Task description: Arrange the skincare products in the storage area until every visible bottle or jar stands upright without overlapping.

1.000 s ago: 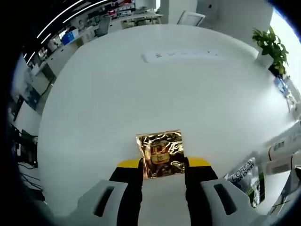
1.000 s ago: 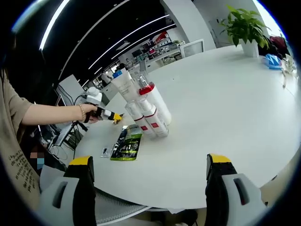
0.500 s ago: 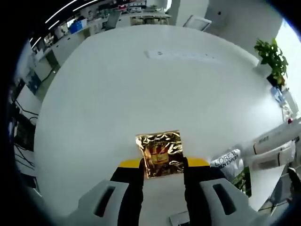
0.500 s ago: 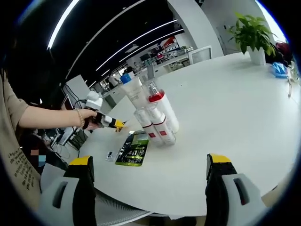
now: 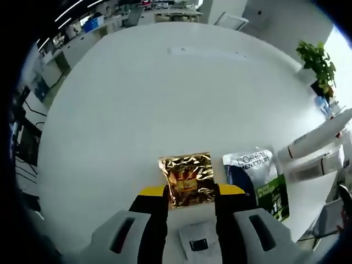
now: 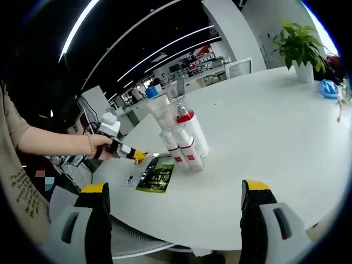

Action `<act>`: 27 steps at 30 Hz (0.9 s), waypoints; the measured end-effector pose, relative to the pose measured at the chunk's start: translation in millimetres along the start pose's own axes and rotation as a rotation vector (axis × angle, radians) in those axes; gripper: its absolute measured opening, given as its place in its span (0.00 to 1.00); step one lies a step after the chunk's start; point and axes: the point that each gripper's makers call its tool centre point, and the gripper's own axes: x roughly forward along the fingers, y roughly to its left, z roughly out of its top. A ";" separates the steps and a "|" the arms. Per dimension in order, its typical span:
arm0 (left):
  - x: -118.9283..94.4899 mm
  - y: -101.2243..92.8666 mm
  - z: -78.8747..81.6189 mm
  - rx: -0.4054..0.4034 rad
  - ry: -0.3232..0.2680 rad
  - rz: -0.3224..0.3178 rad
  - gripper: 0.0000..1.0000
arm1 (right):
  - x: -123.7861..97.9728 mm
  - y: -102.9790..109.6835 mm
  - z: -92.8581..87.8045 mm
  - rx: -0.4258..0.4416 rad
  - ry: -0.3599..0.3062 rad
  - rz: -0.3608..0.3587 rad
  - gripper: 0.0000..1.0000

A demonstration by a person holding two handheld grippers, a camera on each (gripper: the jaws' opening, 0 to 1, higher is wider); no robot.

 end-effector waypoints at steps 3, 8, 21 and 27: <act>1.0 -1.6 -5.3 -0.034 0.003 0.004 0.30 | -3.4 -2.8 -0.2 0.000 0.001 -0.002 1.00; 3.8 -5.2 -10.6 -0.036 0.007 0.018 0.30 | -10.3 -10.2 -0.5 0.001 0.003 -0.007 1.00; 8.2 -6.6 -15.3 -0.033 0.013 0.037 0.36 | -16.4 -24.0 -0.2 0.009 0.012 -0.013 1.00; 5.9 -8.5 -16.1 -0.032 0.015 0.036 0.36 | -13.6 -23.2 0.2 0.006 0.017 -0.003 1.00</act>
